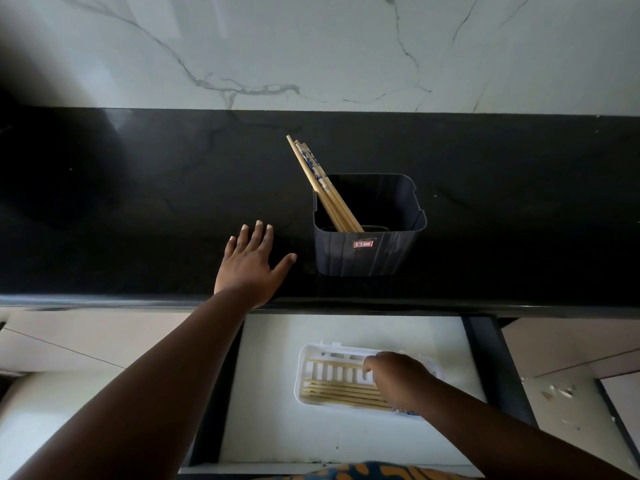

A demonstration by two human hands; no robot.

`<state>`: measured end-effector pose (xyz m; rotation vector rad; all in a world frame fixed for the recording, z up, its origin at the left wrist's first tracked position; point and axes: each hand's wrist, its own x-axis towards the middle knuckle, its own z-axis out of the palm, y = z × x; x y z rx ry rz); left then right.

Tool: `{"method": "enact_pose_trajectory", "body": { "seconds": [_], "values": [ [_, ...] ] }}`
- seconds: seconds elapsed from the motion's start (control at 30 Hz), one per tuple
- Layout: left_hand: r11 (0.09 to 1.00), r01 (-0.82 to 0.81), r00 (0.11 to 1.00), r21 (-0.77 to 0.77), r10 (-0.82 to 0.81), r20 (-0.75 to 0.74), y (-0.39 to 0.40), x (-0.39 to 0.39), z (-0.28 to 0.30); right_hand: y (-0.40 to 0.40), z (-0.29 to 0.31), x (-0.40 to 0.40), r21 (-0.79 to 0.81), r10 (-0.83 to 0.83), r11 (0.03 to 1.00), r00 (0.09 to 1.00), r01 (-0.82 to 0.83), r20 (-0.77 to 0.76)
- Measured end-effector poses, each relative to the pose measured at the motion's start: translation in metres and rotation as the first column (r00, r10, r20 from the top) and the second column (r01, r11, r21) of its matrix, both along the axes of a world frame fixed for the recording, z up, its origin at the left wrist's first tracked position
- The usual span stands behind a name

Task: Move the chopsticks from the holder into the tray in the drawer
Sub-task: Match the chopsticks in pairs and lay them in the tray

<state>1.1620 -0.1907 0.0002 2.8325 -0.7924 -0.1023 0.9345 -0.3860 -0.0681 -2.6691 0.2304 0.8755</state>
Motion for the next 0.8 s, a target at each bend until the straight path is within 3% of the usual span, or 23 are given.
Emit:
{"method": "enact_pose_trajectory", "body": {
  "seconds": [0.17,0.27,0.4,0.47,0.63,0.8],
  "values": [
    [1.000,0.000,1.000,-0.015,0.000,0.012,-0.001,-0.001,0.005,-0.007,0.051,0.014,0.084,-0.096,0.991,0.988,0.106,-0.121],
    [0.999,0.006,1.000,-0.035,-0.006,0.007,-0.001,-0.002,0.007,-0.012,0.115,0.035,0.203,-0.105,0.972,0.990,0.123,-0.094],
    [0.999,0.001,1.000,-0.039,-0.001,-0.006,0.000,-0.003,0.007,-0.010,0.213,0.056,0.546,-0.183,0.814,0.980,0.198,-0.082],
    [0.999,-0.005,1.000,-0.048,0.005,-0.005,0.000,-0.003,0.006,-0.012,0.248,0.067,0.624,-0.238,0.761,0.971,0.179,0.011],
    [0.998,-0.010,1.000,-0.061,0.011,0.006,0.000,-0.002,0.002,-0.025,0.270,0.112,0.577,-0.479,0.785,0.810,0.224,0.337],
    [0.998,-0.016,1.000,-0.066,0.017,0.010,0.000,-0.002,-0.001,-0.034,0.237,0.153,0.524,-0.571,0.767,0.767,0.370,0.294]
  ]
}}
